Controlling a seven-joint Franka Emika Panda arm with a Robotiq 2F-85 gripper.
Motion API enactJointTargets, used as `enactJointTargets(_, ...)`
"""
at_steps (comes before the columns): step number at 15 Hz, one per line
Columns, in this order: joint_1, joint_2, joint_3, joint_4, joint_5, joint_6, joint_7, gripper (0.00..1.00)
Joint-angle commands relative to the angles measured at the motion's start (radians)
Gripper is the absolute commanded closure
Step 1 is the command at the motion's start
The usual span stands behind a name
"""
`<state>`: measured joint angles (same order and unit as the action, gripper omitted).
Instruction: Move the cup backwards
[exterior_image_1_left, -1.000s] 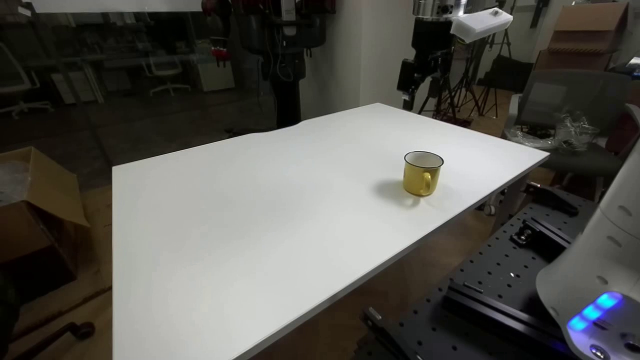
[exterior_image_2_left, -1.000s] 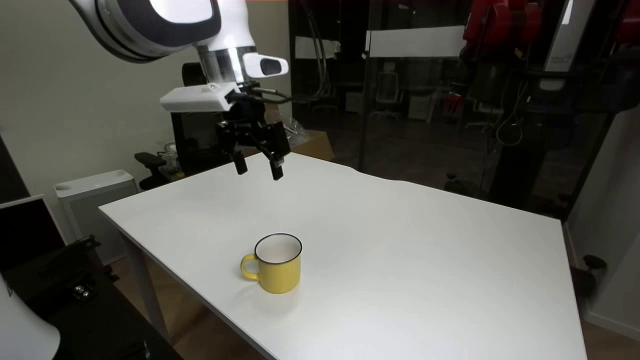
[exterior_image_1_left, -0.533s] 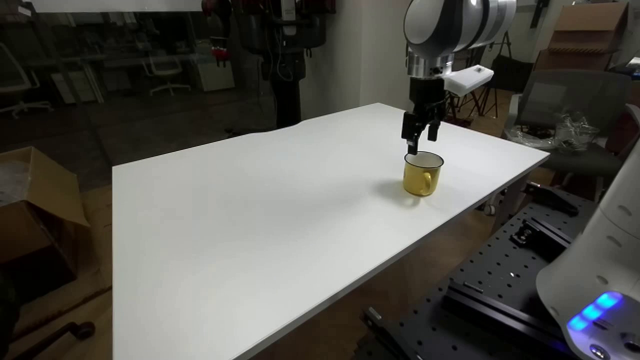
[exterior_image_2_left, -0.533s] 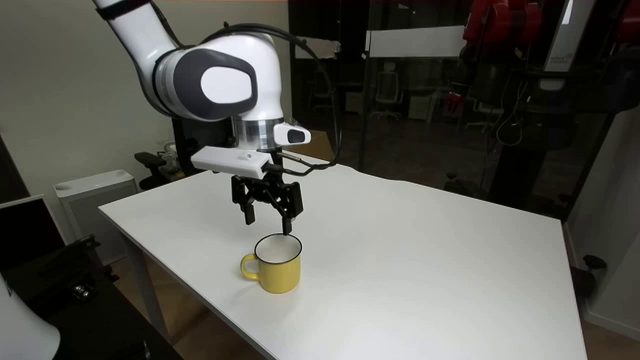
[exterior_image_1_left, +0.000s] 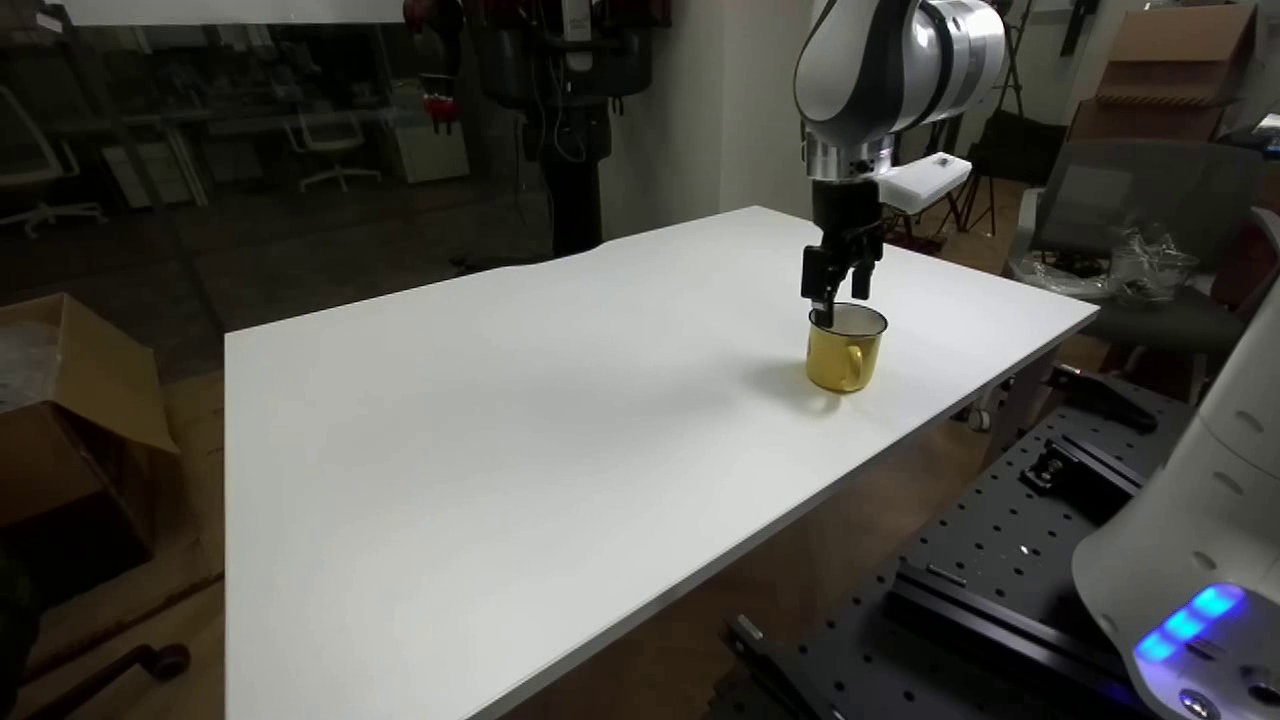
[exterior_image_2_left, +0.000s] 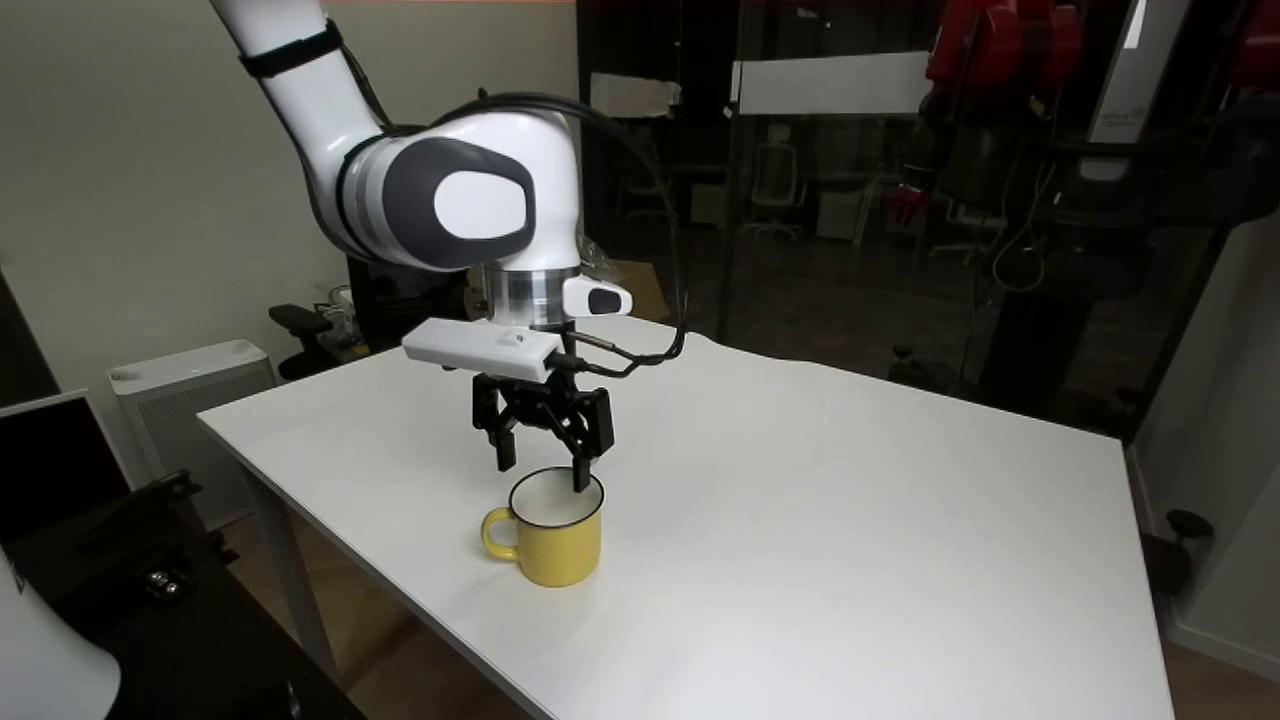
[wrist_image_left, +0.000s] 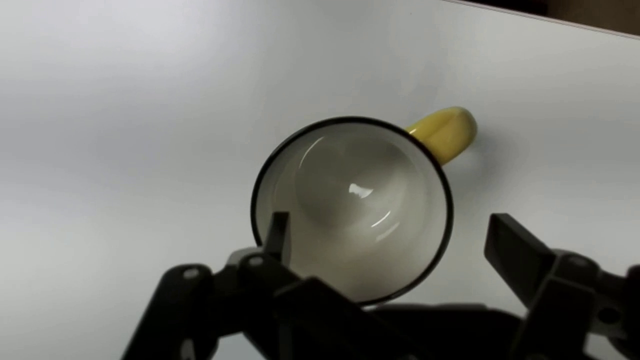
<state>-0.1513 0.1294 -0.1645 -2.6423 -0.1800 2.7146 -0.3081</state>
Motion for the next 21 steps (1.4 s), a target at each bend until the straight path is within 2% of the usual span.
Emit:
enactJointTargets(1,0.020,0.028,0.013,0.037,-0.053,-0.004,0.034,0.00)
enactJointTargets(11,0.033,0.131,0.069,0.086,0.004,-0.026,0.043,0.00)
enactJointTargets(12,0.032,0.142,0.070,0.090,0.008,-0.023,0.048,0.06)
enactJointTargets(13,0.030,0.154,0.072,0.096,0.014,-0.016,0.048,0.27)
enactJointTargets(15,0.027,0.171,0.076,0.106,0.025,-0.013,0.040,0.31)
enactJointTargets(21,0.027,0.184,0.079,0.137,0.027,-0.010,0.032,0.73)
